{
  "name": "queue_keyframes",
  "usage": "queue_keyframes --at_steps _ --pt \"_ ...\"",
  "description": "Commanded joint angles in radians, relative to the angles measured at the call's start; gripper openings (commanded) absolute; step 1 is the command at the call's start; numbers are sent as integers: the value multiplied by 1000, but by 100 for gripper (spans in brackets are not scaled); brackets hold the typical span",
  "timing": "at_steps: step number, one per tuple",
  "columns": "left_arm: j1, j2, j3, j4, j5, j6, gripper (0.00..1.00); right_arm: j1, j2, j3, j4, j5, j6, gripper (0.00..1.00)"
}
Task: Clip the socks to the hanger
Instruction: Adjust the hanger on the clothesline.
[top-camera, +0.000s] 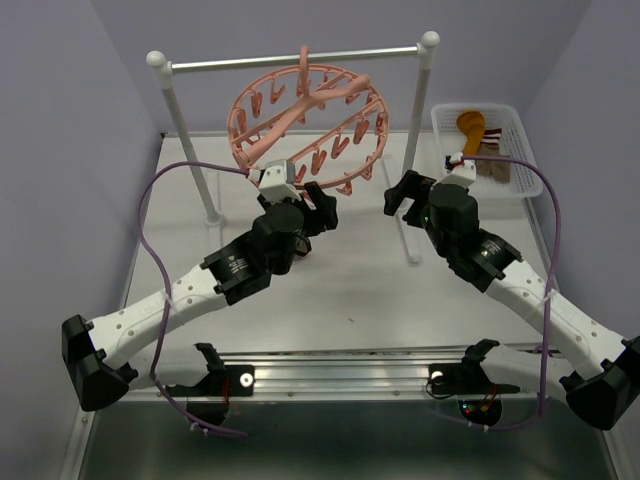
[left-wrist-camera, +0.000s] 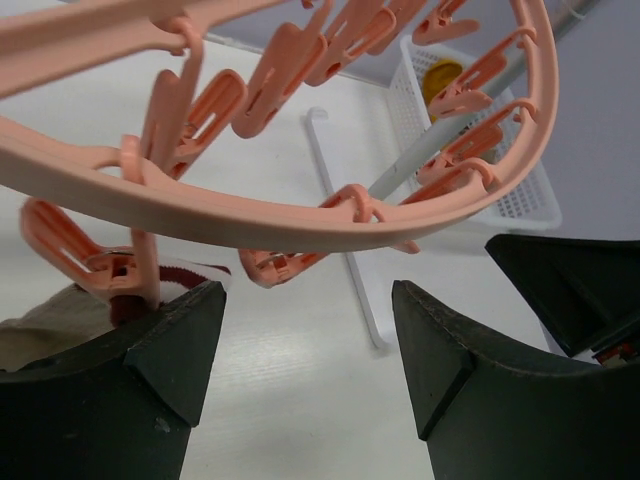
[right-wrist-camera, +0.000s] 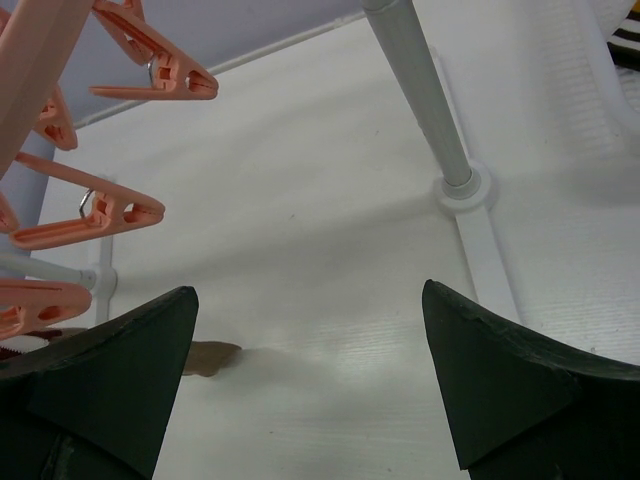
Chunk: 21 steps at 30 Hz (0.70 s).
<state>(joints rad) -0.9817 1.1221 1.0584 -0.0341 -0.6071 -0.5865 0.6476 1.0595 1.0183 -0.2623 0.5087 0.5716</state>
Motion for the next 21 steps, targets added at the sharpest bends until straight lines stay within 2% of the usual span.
queue_keyframes --at_steps 1,7,15,21 --pt "-3 -22 58 36 -182 -6 78 -8 -21 3 9 27 -24 100" --pt "58 -28 68 -15 -229 -25 74 -8 -35 3 11 25 -35 100" --pt "216 -53 46 -9 -195 -29 71 -8 -43 14 14 -12 -77 100" --pt "276 -61 45 45 -207 20 71 -8 -3 63 54 -309 -286 100"
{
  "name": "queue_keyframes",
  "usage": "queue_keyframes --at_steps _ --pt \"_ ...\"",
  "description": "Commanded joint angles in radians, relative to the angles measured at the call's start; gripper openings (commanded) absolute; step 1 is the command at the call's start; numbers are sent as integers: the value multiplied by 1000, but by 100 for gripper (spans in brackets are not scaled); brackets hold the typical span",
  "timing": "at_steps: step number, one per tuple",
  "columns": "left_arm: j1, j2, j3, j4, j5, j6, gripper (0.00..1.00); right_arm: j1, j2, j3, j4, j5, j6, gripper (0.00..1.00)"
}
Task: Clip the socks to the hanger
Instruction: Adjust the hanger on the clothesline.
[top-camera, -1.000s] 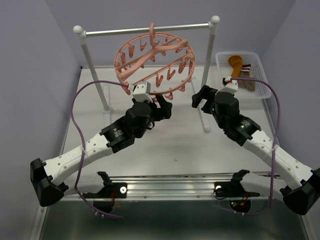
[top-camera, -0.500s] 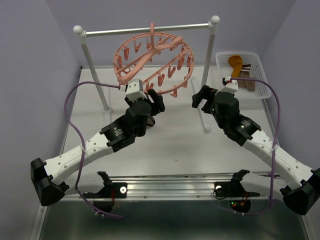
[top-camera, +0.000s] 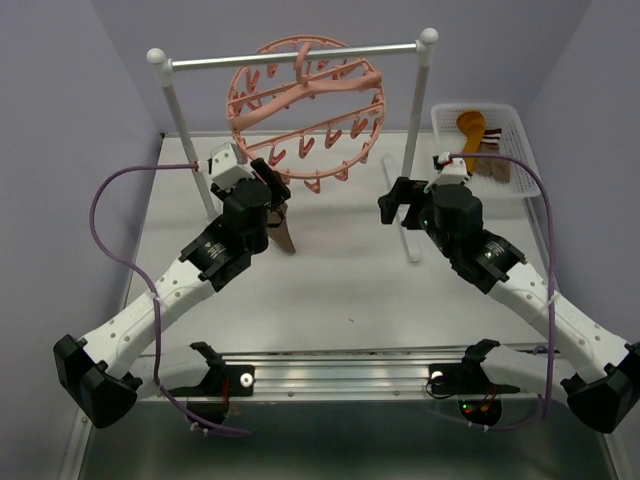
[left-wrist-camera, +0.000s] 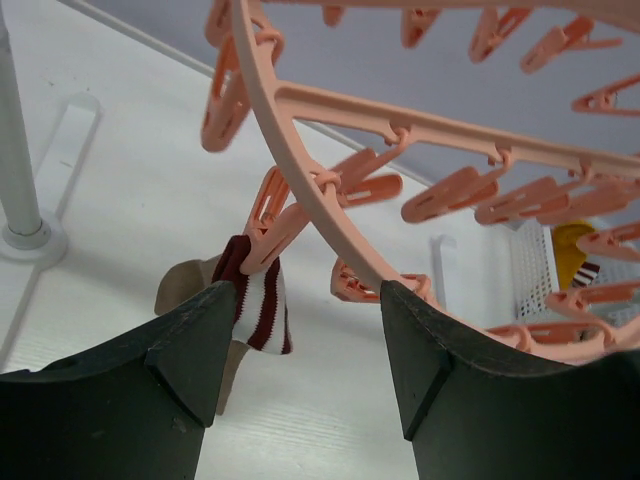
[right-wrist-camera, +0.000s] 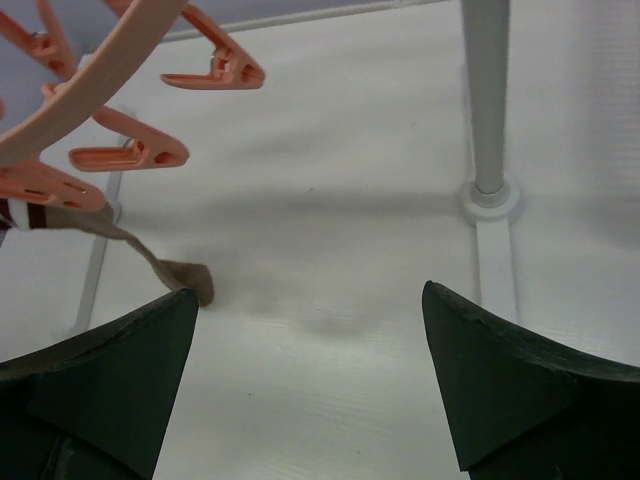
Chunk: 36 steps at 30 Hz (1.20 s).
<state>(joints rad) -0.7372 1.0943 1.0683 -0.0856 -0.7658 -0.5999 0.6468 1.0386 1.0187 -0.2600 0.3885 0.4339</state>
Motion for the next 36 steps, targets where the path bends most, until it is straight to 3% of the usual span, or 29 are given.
queue_keyframes --at_steps 1,8,12,15,28,36 --pt "51 -30 39 109 -49 38 71 -7 29 95 53 -276 -177 100" --pt "131 7 50 130 3 38 71 -7 97 222 41 -422 -495 100" --pt "177 16 53 135 40 38 71 -7 109 348 -112 -514 -737 100" --pt "190 12 58 138 43 41 71 -7 113 370 -157 -557 -829 100" --pt "256 45 105 205 71 123 71 -7 348 543 -202 -459 -962 100" --pt "263 39 114 216 94 149 75 -7 393 595 -153 -588 -936 96"
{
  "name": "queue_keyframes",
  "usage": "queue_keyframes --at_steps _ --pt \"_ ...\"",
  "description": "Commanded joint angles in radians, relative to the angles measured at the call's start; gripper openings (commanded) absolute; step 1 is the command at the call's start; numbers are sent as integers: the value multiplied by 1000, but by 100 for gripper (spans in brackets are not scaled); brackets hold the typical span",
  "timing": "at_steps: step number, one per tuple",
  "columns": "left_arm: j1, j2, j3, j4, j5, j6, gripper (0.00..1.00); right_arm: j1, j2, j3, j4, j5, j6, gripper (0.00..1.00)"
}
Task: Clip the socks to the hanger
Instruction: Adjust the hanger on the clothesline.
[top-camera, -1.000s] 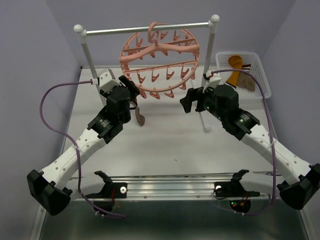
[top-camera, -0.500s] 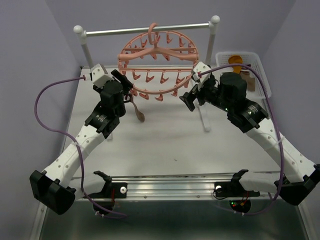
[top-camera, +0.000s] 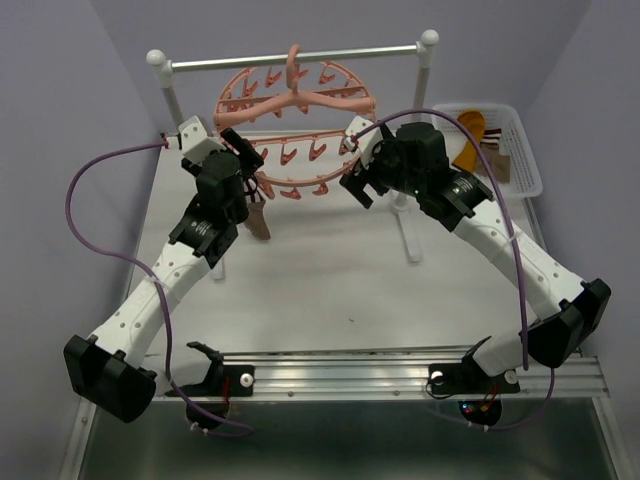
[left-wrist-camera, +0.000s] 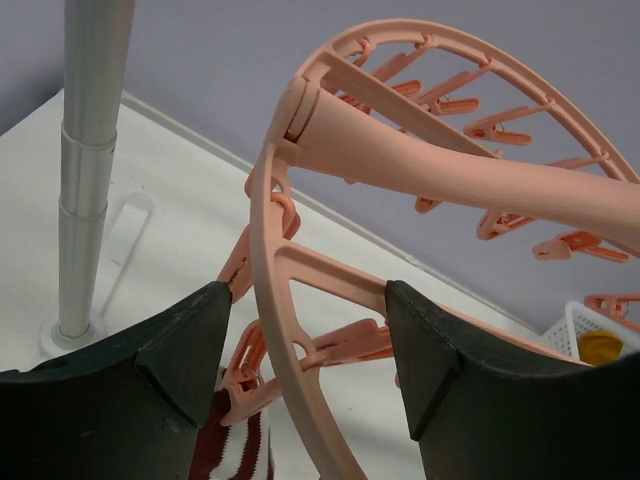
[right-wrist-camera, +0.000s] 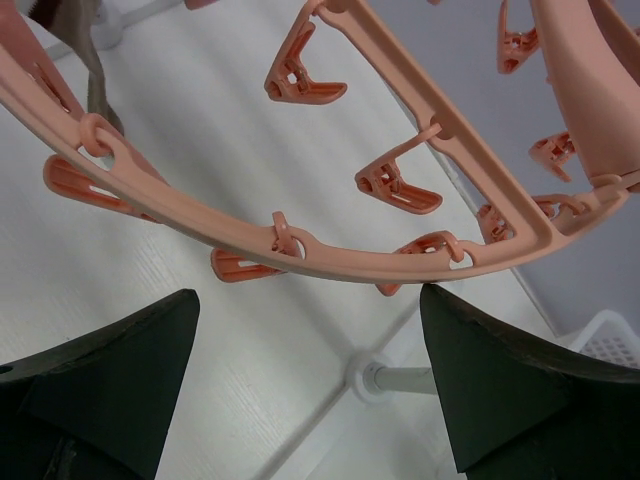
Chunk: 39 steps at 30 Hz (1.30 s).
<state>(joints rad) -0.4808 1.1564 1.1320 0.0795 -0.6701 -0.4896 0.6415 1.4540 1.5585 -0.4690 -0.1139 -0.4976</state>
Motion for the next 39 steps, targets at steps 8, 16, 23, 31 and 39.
queue_keyframes --at_steps 8,16,23,31,39 --pt "7 -95 37 36 40 77 81 47 12 66 76 -84 -32 90" --pt "7 -126 29 -1 32 78 94 75 17 58 75 -164 -30 89" --pt "7 -210 31 -47 82 97 99 93 -20 38 89 -253 5 88" --pt "7 -276 31 -154 46 83 99 93 -26 20 99 -248 27 88" --pt "7 -291 3 -304 61 -21 99 93 -67 -17 110 -198 37 88"
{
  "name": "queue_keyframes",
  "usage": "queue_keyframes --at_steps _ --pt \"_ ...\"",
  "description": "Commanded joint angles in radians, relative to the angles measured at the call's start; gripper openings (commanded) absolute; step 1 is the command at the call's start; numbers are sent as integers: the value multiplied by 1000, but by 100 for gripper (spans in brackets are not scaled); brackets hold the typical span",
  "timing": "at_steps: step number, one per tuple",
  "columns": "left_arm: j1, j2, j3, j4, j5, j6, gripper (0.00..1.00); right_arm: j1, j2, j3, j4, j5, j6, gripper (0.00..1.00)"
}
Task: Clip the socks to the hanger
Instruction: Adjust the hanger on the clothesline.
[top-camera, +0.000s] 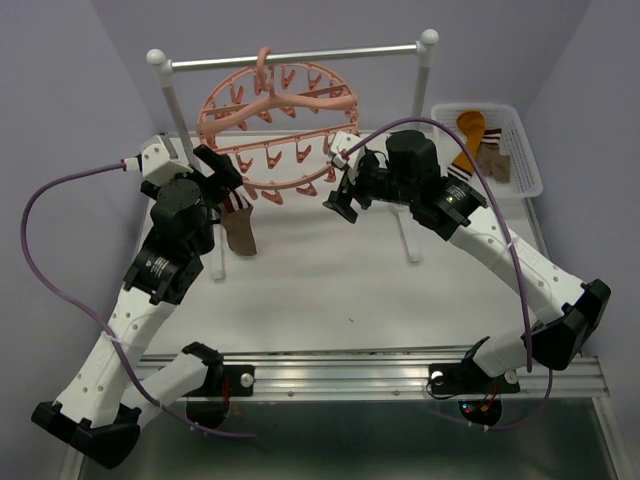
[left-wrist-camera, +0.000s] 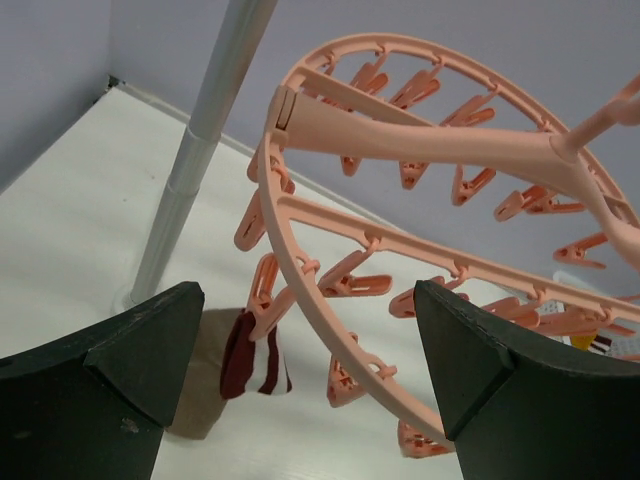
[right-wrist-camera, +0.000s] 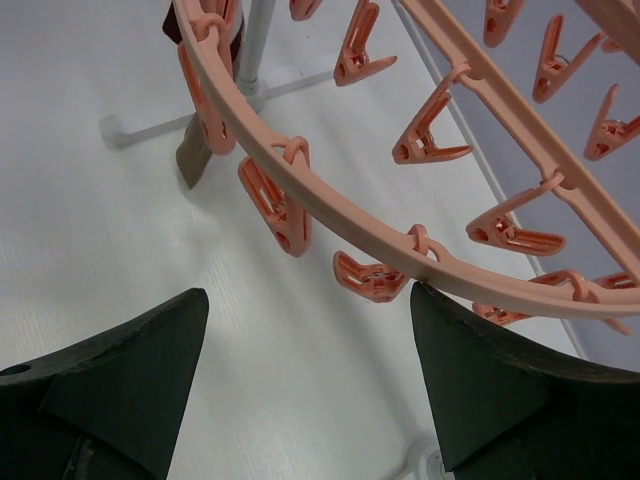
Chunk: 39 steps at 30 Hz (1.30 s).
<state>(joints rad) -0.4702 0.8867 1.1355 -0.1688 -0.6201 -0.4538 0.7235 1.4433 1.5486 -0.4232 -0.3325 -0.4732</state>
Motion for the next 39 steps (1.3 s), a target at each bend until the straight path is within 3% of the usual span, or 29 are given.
queue_keyframes --at_steps 1,9,20,24,31,39 --pt "-4 -31 -19 -37 76 -69 99 11 -58 -8 64 33 10 88" --pt "-4 -178 -196 147 472 -69 99 11 -31 22 63 69 25 88" --pt "-13 -261 -298 196 646 -106 98 11 -35 22 63 16 65 87" --pt "-42 -221 -313 213 654 -89 91 11 -20 28 64 12 77 87" --pt "-96 -196 -306 221 686 -48 91 21 -12 38 67 9 100 87" --pt "-194 -134 -287 77 355 -94 91 30 -18 36 75 10 114 87"
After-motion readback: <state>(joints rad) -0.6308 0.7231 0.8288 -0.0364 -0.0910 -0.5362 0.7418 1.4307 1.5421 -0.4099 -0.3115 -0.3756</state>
